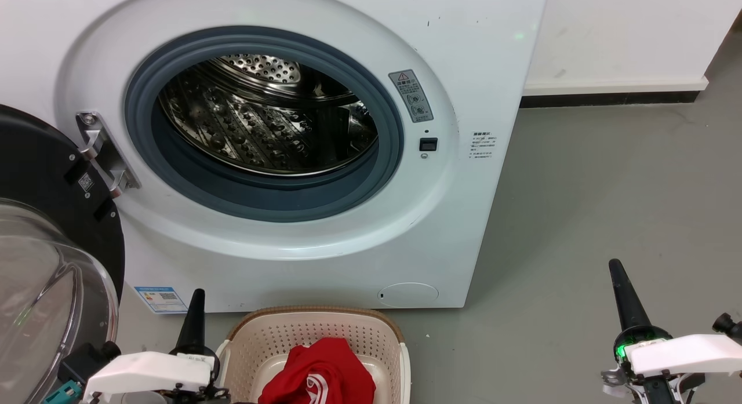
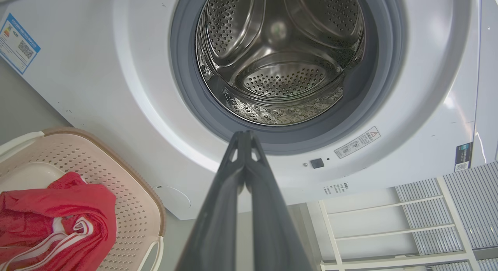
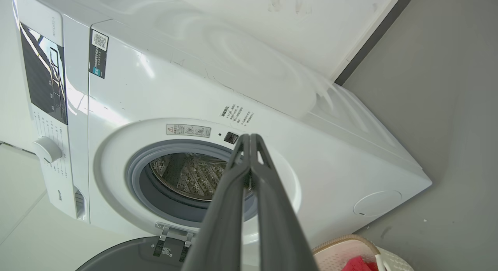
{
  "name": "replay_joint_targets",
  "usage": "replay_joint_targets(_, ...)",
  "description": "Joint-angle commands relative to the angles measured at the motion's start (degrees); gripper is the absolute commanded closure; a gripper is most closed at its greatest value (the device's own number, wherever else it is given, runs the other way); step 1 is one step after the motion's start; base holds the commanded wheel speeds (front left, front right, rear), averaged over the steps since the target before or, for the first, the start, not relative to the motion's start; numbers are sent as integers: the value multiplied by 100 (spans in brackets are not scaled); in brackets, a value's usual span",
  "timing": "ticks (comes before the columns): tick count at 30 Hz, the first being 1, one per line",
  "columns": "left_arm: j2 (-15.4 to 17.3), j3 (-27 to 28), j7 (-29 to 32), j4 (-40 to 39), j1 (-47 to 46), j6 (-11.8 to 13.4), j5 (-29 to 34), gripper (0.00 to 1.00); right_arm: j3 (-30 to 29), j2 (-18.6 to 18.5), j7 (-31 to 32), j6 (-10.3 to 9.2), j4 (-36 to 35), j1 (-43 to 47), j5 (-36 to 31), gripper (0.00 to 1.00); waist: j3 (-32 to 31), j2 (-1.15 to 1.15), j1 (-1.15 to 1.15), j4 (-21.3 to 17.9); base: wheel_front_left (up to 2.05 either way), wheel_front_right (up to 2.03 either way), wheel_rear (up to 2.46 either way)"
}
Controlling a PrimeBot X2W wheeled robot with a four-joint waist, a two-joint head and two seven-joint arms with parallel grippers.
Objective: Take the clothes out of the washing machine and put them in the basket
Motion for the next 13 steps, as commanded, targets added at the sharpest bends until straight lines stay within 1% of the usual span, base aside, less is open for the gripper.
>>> replay_joint_targets(1, 2, 25, 44, -18, -144, -63, -203, 100, -25, -29, 53, -1, 18, -142, 210, 100, 0, 0, 0, 2, 0, 0, 0)
replay_joint_targets(13, 1, 54, 205, 72, -250, -132, -849, 100, -96, -24, 214, -1, 159, -244, 833, 100, 0, 0, 0, 14, 0, 0, 0)
